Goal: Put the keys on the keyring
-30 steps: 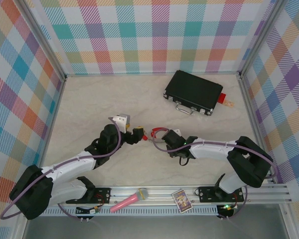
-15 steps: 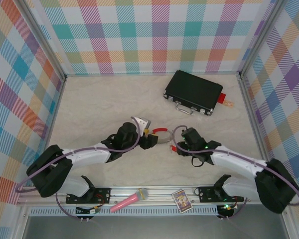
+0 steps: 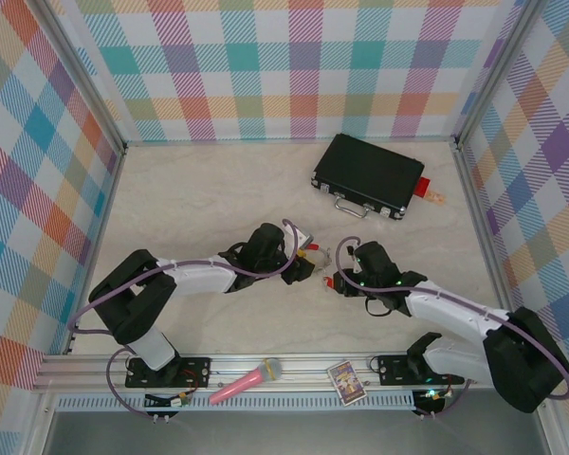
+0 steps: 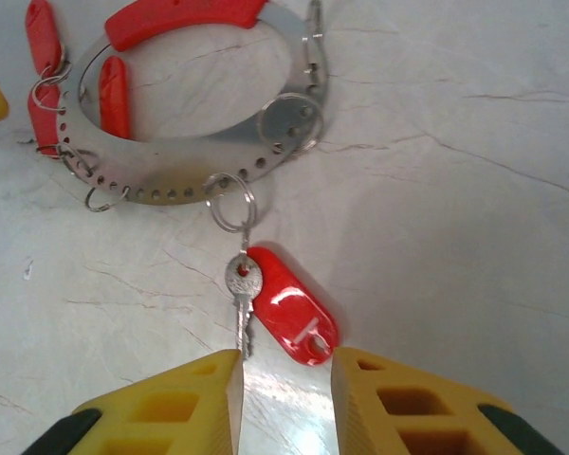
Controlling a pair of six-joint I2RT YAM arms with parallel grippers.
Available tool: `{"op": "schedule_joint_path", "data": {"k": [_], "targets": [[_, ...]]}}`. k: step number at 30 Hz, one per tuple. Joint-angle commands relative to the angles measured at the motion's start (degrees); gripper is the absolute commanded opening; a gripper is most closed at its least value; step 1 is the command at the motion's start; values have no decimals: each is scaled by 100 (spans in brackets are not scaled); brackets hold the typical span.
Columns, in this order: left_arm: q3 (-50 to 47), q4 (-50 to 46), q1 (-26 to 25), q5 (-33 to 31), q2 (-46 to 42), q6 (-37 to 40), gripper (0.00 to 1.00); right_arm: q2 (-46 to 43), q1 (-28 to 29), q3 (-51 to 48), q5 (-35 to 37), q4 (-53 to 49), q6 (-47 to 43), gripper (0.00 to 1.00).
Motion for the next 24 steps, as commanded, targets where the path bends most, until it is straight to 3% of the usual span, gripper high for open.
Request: {"op": "schedule_joint_path", "data": {"k": [1,16,23,24], "targets": [[66,30,-56,195,53,16,41,328,-50,133,-391,598,-120,29],[-80,134,-57,215,37,-158,40,1411,-164,593,-612,1040,-303,25],[-99,90,-67,187,-2,-174,40,1715,-189,624,-725,1096,-329,17],[-92,99,-63,179,-14,-173,40,1710,-188,634,-733,1102,-374,12]]}}
